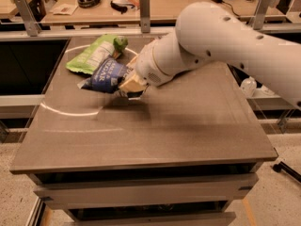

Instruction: Move blue chip bag near green rice chip bag

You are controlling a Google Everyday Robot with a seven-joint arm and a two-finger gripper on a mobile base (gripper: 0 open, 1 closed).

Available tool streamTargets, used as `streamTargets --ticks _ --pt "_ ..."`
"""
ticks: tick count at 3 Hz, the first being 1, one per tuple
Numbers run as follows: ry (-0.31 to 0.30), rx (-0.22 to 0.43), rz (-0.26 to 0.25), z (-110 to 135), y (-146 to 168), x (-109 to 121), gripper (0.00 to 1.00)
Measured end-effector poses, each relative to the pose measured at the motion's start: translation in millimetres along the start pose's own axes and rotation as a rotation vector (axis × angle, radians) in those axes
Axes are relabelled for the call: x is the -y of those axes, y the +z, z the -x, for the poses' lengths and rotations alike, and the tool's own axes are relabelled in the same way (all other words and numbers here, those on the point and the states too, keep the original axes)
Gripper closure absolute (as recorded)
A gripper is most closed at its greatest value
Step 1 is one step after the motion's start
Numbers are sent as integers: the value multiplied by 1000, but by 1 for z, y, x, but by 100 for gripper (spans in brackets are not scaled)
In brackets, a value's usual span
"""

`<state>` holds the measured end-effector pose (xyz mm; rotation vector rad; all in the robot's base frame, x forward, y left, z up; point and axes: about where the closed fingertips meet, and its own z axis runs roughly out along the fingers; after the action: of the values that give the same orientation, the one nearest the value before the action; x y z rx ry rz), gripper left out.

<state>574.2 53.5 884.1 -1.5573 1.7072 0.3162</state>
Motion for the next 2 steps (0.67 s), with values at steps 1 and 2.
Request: streamTargets --ticks 1,2 --pt "-21 19 -10 14 25 22 100" --pt "-11 53 -17 22 46 38 100"
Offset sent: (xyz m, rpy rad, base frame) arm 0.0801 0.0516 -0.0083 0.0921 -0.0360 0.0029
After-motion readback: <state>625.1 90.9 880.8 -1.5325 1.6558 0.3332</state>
